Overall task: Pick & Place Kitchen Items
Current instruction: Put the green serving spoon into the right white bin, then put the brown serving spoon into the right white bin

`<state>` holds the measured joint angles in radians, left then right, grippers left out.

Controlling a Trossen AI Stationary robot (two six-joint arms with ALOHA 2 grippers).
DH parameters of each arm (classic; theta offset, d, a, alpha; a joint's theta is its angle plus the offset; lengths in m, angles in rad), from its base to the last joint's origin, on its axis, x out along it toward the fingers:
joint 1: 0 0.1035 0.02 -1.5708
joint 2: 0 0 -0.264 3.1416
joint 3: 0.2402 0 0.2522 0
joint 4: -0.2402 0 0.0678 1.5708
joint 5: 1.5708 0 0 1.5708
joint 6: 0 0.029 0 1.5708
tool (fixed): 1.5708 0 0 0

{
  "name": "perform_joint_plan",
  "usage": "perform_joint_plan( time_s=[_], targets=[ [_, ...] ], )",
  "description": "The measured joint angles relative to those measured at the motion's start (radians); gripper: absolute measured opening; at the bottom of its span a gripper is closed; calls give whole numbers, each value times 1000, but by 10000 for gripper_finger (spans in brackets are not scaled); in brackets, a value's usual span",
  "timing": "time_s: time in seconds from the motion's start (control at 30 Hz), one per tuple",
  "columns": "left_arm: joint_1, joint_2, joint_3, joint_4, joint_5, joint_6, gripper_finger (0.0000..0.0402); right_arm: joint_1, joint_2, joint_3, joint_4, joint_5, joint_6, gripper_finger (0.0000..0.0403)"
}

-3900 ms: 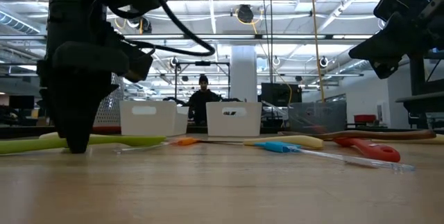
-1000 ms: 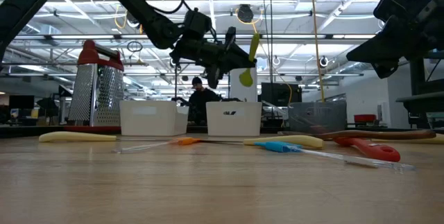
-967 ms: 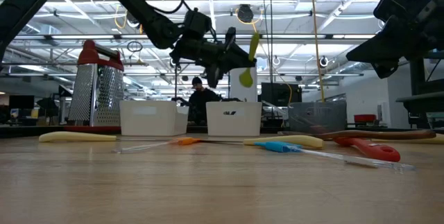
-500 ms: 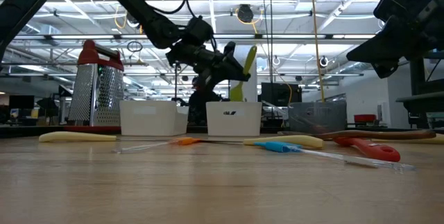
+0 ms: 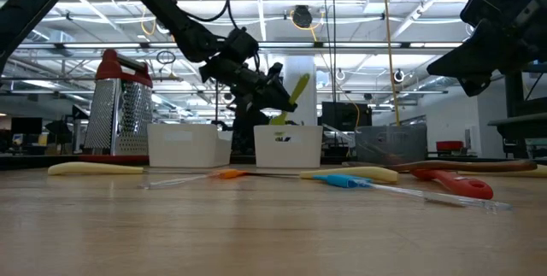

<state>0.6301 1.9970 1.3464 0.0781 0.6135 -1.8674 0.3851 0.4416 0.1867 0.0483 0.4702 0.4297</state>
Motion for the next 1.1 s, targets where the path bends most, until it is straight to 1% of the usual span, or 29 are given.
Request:
perform_joint_plan(
  time_s=[0.13, 0.23, 0.3, 0.4, 0.73, 0.87, 1.1],
  targets=[
    [-8, 29, 0, 4, 20, 7, 45, 0, 0, 0, 0, 0, 3, 0],
    [-15, 70, 0, 85, 60, -8, 47, 0, 0, 0, 3, 1, 8, 0],
    [-17, 96, 0, 173, 96, -24, 48, 0, 0, 0, 9, 0, 21, 0],
    [-18, 109, 0, 274, 123, -29, 49, 0, 0, 0, 8, 1, 34, 0],
    [-18, 102, 0, 294, 110, 79, 56, 0, 0, 0, 8, 0, 53, 0],
    [-25, 102, 0, 293, 100, 103, 88, 0, 0, 0, 8, 0, 67, 0],
    [-23, 102, 0, 291, 94, 78, 177, 0, 0, 0, 8, 0, 68, 0]
  ],
)
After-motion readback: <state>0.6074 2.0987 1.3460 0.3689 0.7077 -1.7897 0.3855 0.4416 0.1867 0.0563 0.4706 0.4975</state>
